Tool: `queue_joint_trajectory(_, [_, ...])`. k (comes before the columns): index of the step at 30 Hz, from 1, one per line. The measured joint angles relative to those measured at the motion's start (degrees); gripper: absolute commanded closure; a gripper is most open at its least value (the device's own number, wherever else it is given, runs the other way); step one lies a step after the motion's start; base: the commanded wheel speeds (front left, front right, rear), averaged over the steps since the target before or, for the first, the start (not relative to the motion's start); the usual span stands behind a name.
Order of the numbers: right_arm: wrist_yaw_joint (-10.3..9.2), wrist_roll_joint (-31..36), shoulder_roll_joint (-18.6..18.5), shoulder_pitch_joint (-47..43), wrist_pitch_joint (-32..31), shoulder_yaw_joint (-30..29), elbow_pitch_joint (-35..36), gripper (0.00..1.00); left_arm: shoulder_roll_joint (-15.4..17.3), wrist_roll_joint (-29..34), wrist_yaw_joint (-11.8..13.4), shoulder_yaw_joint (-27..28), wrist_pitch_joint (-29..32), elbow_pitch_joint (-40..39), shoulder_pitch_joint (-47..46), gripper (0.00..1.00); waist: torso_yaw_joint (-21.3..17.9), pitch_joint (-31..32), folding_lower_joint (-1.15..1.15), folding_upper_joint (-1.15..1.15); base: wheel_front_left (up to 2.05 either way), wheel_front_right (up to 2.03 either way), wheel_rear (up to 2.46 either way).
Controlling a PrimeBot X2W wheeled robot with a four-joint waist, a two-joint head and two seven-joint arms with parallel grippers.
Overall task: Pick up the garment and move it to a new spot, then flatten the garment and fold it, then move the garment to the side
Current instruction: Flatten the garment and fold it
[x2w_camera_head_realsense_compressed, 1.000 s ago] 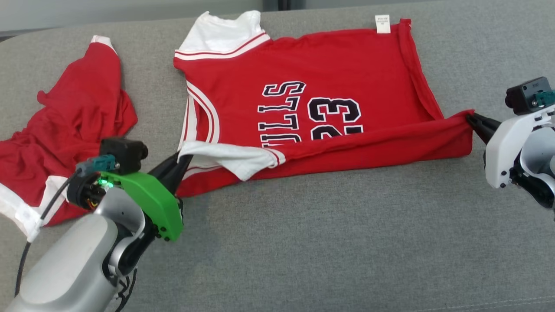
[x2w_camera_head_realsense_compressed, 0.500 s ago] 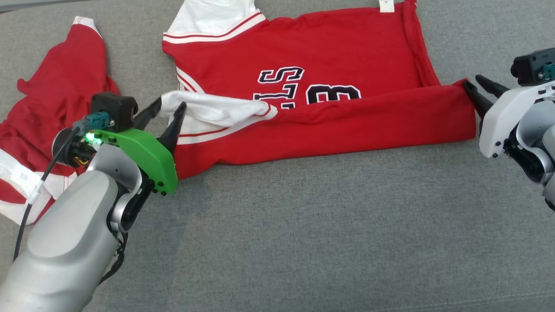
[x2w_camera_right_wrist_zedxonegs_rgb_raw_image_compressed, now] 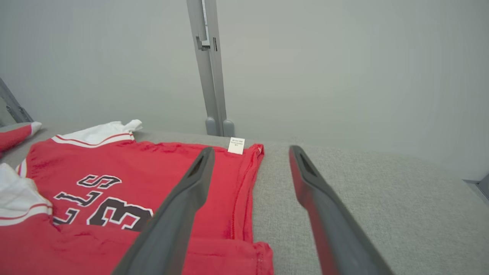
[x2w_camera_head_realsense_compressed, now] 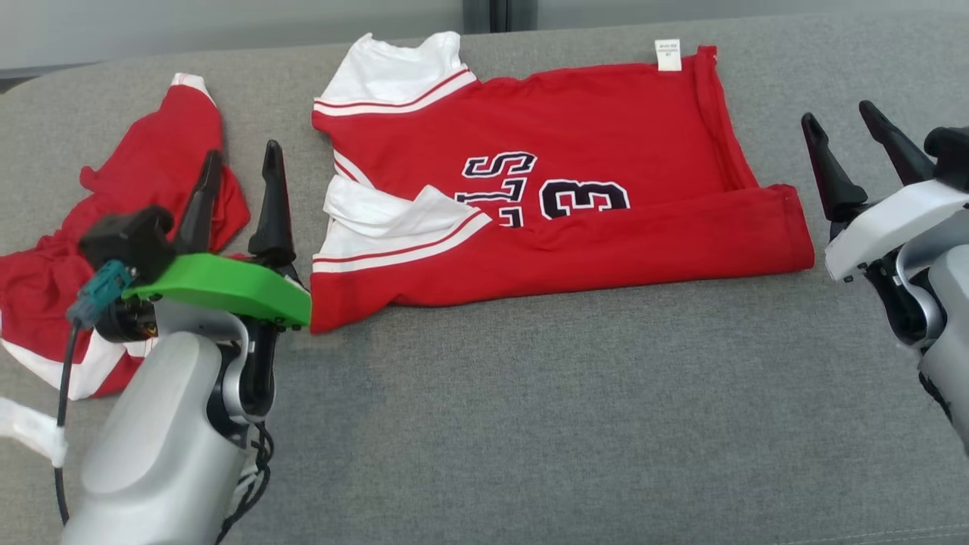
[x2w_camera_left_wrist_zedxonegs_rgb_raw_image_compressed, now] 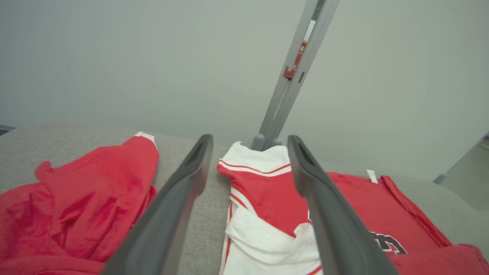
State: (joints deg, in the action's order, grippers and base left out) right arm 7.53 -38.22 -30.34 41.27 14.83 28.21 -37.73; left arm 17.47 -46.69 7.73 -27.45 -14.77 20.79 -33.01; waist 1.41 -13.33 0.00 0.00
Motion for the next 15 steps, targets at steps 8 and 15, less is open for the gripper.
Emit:
queue_joint_trajectory(8, [-0.01,8.8,9.8,-16.8,0.2,-20.6,16.7,0.00,-6.8,13.6,-3.5,9.4,-0.4,-11.0,13.5,0.00,0.4,3.5,0.00,0.00,0.00,0.00,0.00])
queue_joint_trajectory(15, [-0.04,16.3,17.2,-28.7,0.2,-26.7,24.7,0.00,-13.1,20.7,-7.7,15.3,-0.4,-9.0,22.0,0.00,0.6,5.7,0.00,0.00,0.00,0.00,0.00])
